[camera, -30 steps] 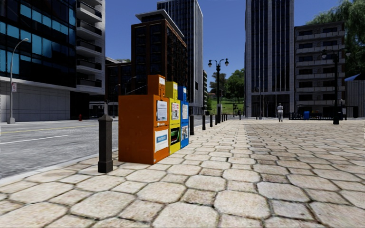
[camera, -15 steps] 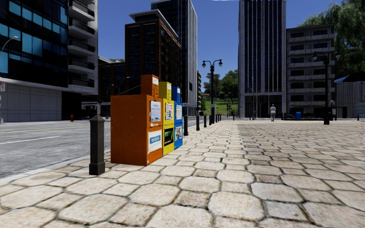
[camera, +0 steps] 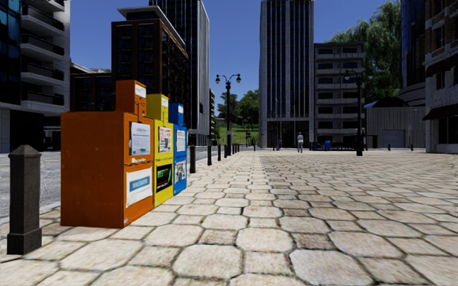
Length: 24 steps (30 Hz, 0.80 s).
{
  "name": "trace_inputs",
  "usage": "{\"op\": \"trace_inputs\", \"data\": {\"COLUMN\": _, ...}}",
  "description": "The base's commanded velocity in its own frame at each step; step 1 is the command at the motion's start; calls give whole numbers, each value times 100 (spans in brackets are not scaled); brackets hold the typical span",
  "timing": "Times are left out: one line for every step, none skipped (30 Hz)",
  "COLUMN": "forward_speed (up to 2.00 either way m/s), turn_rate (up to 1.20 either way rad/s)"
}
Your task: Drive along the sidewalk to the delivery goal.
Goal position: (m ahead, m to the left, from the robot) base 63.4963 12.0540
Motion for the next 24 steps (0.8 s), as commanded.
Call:
{"op": "trace_inputs", "data": {"forward_speed": 200, "turn_rate": -44}}
{"op": "trace_inputs", "data": {"forward_speed": 200, "turn_rate": -44}}
{"op": "trace_inputs", "data": {"forward_speed": 200, "turn_rate": -44}}
{"op": "trace_inputs", "data": {"forward_speed": 200, "turn_rate": -44}}
{"op": "trace_inputs", "data": {"forward_speed": 200, "turn_rate": -44}}
{"op": "trace_inputs", "data": {"forward_speed": 200, "turn_rate": -44}}
{"op": "trace_inputs", "data": {"forward_speed": 200, "turn_rate": -44}}
{"op": "trace_inputs", "data": {"forward_speed": 200, "turn_rate": -44}}
{"op": "trace_inputs", "data": {"forward_speed": 200, "turn_rate": -44}}
{"op": "trace_inputs", "data": {"forward_speed": 200, "turn_rate": -44}}
{"op": "trace_inputs", "data": {"forward_speed": 200, "turn_rate": -44}}
{"op": "trace_inputs", "data": {"forward_speed": 200, "turn_rate": -44}}
{"op": "trace_inputs", "data": {"forward_speed": 200, "turn_rate": -44}}
{"op": "trace_inputs", "data": {"forward_speed": 200, "turn_rate": -44}}
{"op": "trace_inputs", "data": {"forward_speed": 200, "turn_rate": -44}}
{"op": "trace_inputs", "data": {"forward_speed": 200, "turn_rate": -44}}
{"op": "trace_inputs", "data": {"forward_speed": 200, "turn_rate": -44}}
{"op": "trace_inputs", "data": {"forward_speed": 200, "turn_rate": -44}}
{"op": "trace_inputs", "data": {"forward_speed": 200, "turn_rate": -44}}
{"op": "trace_inputs", "data": {"forward_speed": 200, "turn_rate": -44}}
{"op": "trace_inputs", "data": {"forward_speed": 200, "turn_rate": -44}}
{"op": "trace_inputs", "data": {"forward_speed": 200, "turn_rate": -44}}
{"op": "trace_inputs", "data": {"forward_speed": 200, "turn_rate": -44}}
{"op": "trace_inputs", "data": {"forward_speed": 200, "turn_rate": -44}}
